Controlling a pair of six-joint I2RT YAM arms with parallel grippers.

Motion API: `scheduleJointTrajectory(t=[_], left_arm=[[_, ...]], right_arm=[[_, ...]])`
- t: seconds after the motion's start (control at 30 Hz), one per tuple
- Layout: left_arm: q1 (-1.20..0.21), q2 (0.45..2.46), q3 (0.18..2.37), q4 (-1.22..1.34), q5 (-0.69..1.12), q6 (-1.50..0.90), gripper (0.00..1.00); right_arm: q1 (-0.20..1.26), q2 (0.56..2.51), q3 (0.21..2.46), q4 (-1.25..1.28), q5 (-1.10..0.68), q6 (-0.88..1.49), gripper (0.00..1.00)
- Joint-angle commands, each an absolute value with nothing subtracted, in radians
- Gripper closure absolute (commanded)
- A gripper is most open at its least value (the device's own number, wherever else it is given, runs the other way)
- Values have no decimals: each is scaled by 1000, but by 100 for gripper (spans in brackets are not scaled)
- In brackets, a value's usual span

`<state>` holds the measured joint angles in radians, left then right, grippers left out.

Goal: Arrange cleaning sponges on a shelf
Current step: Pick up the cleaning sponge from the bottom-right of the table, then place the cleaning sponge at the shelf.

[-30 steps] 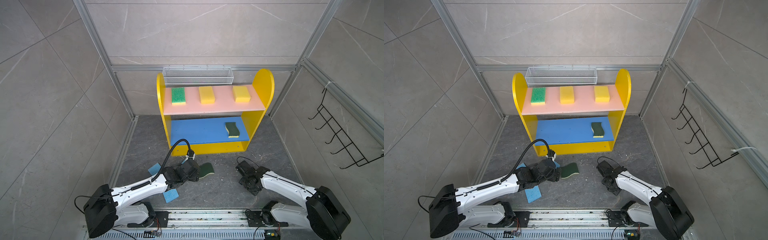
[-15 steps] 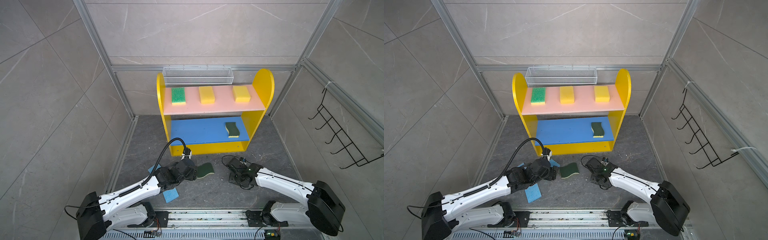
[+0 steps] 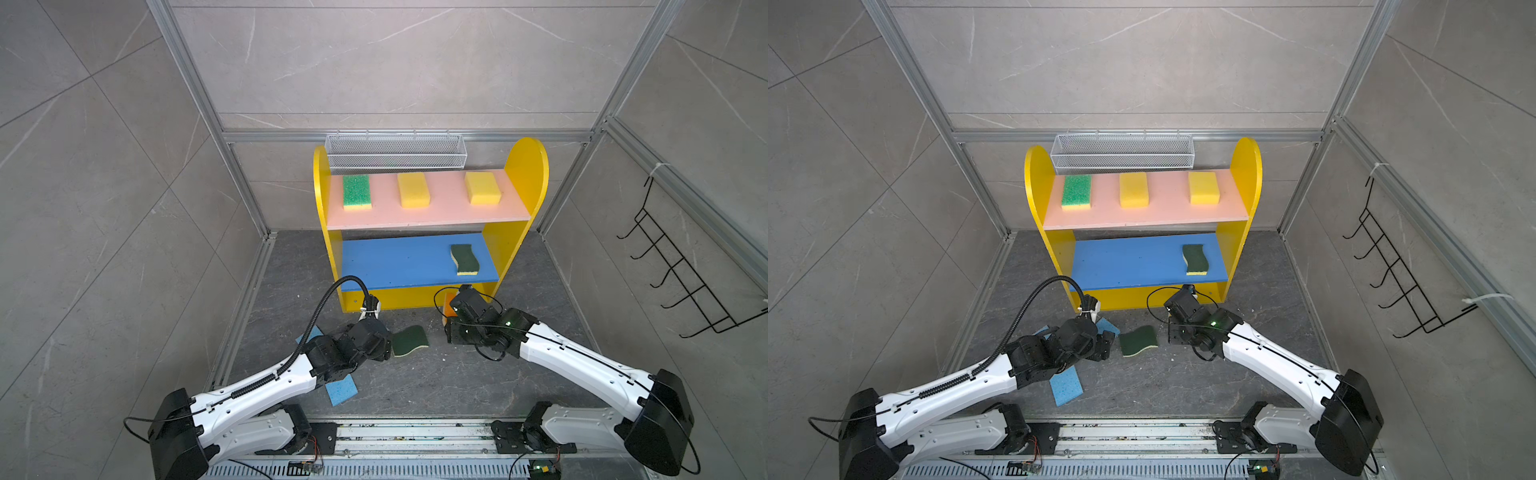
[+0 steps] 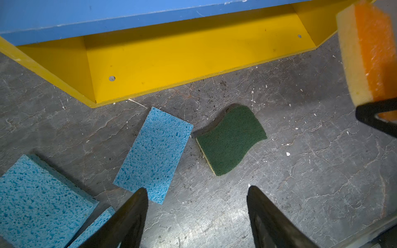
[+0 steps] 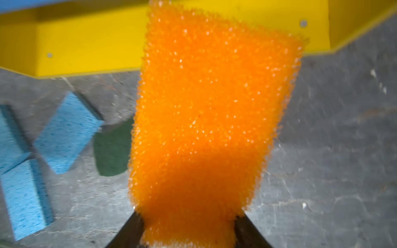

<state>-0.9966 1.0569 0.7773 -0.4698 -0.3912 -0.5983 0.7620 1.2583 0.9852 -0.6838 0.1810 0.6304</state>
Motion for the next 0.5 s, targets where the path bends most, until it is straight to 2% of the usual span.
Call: scheduleJointTrajectory(t=[0.0,0.47], left_arm=[[-992,1016,775,-476,-415,-606,25],[-994,871,709,-544,-436,-666,25]], right_arm=[[767,1299,1052,-704,166,508,45],[768,1500,1267,-659,181,419,44]])
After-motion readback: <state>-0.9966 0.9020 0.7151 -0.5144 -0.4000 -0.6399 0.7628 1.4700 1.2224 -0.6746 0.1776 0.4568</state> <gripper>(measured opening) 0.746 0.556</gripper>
